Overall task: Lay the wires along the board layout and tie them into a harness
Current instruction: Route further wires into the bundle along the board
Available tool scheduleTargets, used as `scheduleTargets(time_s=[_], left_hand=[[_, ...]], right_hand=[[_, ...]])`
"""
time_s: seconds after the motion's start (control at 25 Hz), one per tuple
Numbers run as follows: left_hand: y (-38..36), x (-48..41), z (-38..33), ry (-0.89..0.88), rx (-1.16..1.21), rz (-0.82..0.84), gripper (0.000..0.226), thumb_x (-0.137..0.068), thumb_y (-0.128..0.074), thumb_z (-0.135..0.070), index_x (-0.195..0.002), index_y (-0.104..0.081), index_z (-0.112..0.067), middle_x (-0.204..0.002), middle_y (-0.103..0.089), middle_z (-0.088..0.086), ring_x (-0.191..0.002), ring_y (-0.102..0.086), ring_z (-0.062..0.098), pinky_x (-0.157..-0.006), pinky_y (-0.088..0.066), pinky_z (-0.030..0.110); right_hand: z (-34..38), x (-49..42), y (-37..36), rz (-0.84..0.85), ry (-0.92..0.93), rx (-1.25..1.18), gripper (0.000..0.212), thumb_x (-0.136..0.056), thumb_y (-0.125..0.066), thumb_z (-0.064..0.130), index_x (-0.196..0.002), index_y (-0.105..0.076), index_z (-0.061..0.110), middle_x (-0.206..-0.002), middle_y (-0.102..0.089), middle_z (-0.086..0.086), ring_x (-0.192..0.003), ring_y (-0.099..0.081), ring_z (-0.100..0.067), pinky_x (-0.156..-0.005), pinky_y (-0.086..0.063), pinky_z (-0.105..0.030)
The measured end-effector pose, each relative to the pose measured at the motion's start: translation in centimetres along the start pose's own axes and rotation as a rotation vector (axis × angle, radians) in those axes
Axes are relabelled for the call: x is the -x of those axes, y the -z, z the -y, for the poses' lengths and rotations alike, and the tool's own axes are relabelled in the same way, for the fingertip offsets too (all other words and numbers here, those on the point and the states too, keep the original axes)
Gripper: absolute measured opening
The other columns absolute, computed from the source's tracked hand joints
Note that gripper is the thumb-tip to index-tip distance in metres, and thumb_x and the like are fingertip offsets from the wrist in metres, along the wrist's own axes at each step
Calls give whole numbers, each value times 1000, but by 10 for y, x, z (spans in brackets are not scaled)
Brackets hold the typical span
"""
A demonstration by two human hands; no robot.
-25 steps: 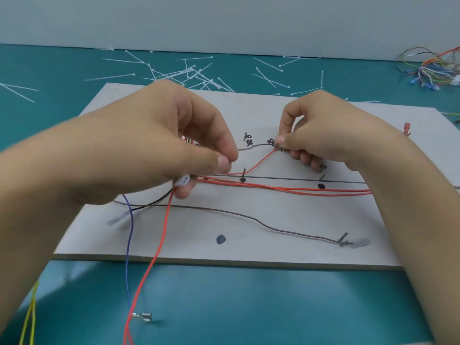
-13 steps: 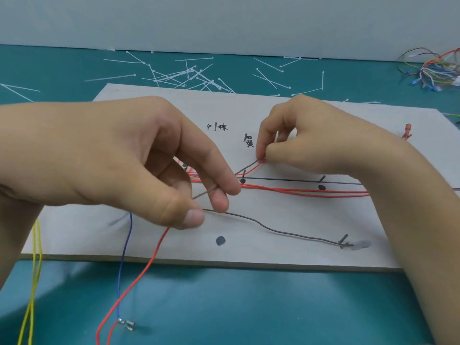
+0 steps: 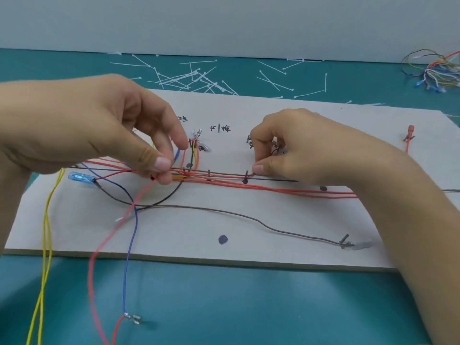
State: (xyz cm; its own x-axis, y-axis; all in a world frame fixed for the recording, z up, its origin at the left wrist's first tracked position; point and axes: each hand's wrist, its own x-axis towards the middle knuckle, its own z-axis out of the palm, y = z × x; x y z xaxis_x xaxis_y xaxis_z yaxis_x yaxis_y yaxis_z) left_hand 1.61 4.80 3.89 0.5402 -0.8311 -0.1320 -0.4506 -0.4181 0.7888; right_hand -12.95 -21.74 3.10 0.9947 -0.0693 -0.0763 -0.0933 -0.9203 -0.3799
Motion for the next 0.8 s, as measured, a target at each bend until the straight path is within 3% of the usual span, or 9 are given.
scheduleTargets(time_s=[0.08,0.2,0.32,0.44,0.52,0.6,0.72,0.8], left_hand=[[-1,-4,-3,-24,-35,-43,54,-50,-95,-50,-89,-80,-16,-78,-77,16,-65,-75,38,-55,-62,39],[2,-14,-4,1,81,-84,47,-54,-98,-42,-91,-79,-20,-80,-78,16,-70,-78,34,-58,-60,28],[1,-29,-5,-17,142,-229,31,-59,-93,-27,-85,-77,-19,-78,-78,16,-72,-78,34,-60,-60,27],[-4,-44,-14,-32,117,-264,29,-58,-89,-22,-84,-76,-16,-78,-78,14,-71,-78,28,-63,-63,28],[-2,-57,-23,-22,103,-288,28,-65,-89,-14,-88,-74,-12,-77,-79,12,-67,-79,23,-59,-60,21],[-4,-71,-32,-16,51,-285,27,-72,-89,-7,-93,-72,-7,-76,-79,9,-67,-79,20,-56,-56,15],[-12,-93,-39,-33,-66,-244,18,-81,-85,-4,-93,-72,-8,-74,-79,5,-68,-79,18,-57,-57,15],[-16,-105,-38,-34,-154,-226,14,-84,-82,0,-91,-73,-9,-72,-79,3,-66,-78,15,-58,-59,17]], right_hand=[[1,1,0,-3,4,3,21,-86,-77,39,-76,-65,26,-83,-69,10,-82,-59,-8,-75,-29,-29],[2,3,2,2,10,-10,25,-84,-78,46,-76,-65,26,-85,-69,11,-82,-58,-4,-75,-30,-30],[3,3,1,11,16,-25,28,-84,-78,47,-75,-64,24,-86,-69,10,-82,-57,-5,-77,-30,-31],[2,2,0,5,10,-35,27,-81,-78,48,-74,-65,26,-84,-68,11,-80,-57,-5,-67,-29,-23],[0,1,-1,3,4,-42,27,-81,-78,48,-74,-65,26,-83,-67,10,-78,-58,-6,-59,-26,-20],[-1,0,-1,3,2,-50,27,-80,-79,49,-75,-65,27,-83,-67,9,-75,-59,-8,-57,-28,-21],[-4,-2,-1,10,10,-70,25,-78,-80,51,-77,-66,30,-83,-67,11,-76,-60,-6,-69,-37,-28],[-7,-4,-2,21,11,-73,24,-80,-80,51,-79,-66,31,-81,-66,12,-72,-59,-6,-61,-41,-25]])
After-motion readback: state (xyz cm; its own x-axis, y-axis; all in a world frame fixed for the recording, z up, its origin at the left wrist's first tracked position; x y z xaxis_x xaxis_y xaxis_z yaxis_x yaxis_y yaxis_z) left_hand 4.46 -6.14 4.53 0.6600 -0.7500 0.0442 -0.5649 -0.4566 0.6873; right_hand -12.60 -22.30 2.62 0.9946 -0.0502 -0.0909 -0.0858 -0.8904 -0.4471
